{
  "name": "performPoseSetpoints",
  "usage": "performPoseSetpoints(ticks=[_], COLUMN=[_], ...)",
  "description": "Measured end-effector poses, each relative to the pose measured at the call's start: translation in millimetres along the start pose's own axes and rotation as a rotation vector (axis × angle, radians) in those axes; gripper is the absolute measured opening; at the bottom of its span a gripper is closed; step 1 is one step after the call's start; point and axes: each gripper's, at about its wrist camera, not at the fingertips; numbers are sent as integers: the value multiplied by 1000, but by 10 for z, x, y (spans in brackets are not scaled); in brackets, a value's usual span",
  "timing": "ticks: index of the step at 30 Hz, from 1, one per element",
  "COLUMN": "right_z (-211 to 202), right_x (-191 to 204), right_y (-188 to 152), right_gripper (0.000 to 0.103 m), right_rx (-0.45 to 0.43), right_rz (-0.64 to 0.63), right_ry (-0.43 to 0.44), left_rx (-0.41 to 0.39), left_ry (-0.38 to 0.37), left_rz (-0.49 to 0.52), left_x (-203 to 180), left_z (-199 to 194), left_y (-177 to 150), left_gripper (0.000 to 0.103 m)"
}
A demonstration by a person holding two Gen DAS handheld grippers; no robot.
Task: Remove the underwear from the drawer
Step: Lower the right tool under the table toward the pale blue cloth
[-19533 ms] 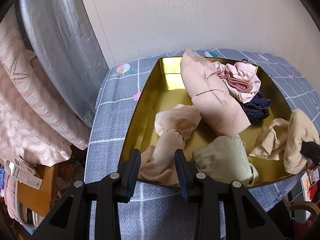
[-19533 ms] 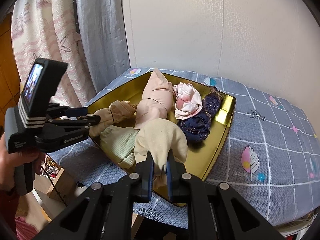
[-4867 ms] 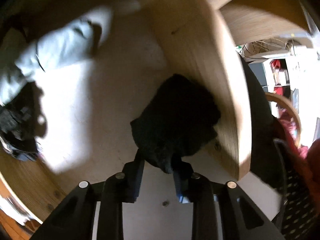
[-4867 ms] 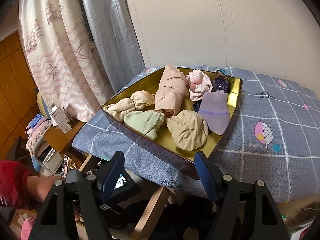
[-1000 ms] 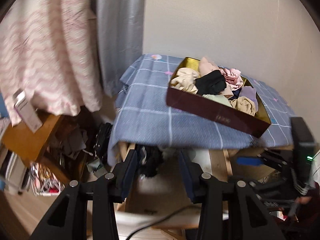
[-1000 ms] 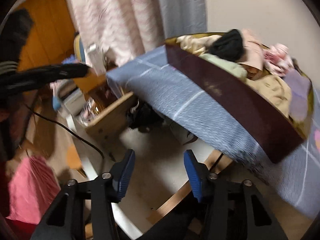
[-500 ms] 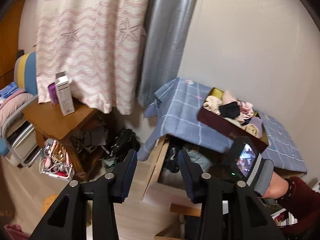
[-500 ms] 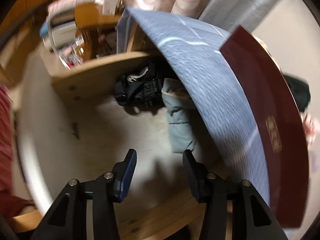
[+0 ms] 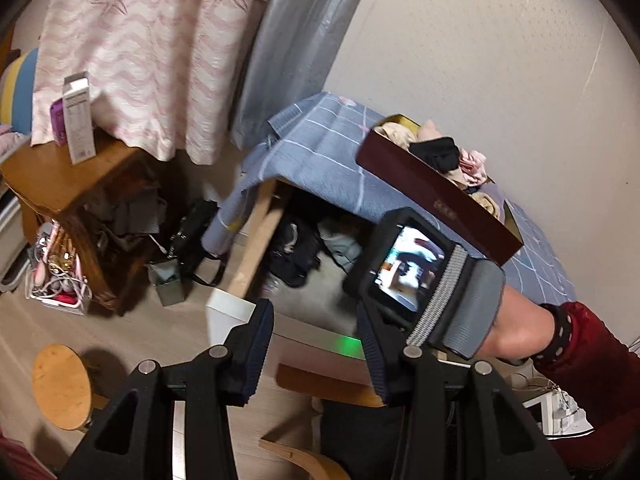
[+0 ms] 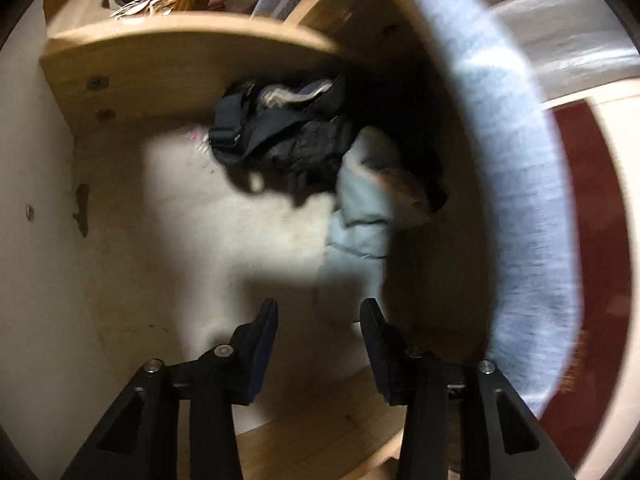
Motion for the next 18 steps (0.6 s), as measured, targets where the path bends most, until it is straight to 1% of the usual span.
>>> performPoseSetpoints(ticks=[1,2,5,8,12,14,15,18], right_z=[32,62,118,109,113,149,152,194], right_x=[-3,1,-1,-3,-62,-88,-117,-145], right_y=[9,18,43,87,211,234,279,284], right_gripper=[49,55,57,63,64,65,65,65], right_rx=[8,12,37,35,51,62,73,86], right_rz=[-9,-24,-39,-56,-29,-20,-15,0], right_ry=[29,59,115,109,105,75,73,67], left_rx=[-3,-3,-11,-17,-17,-15,-13,-6], left_ry=[-8,-11,-12,-7,-17,-26,-31,-46], left_rz=[-5,-11,-25,-32,-50,-58,-59,-60], left_x=[-10,-14,4,19,63,74,74,63], left_z=[22,34,37,25,35,54,60,88], left_y=[1,9,9,-9,-45,-70,-77,-93], left_gripper=[43,43,43,43,43,43,43,43])
Point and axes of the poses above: each gripper's, at about its wrist camera, not at the fingertips, and z roughly the way its jaws point, x to its left, y to its top, and after that the axes turned 11 degrees about x, right-handed
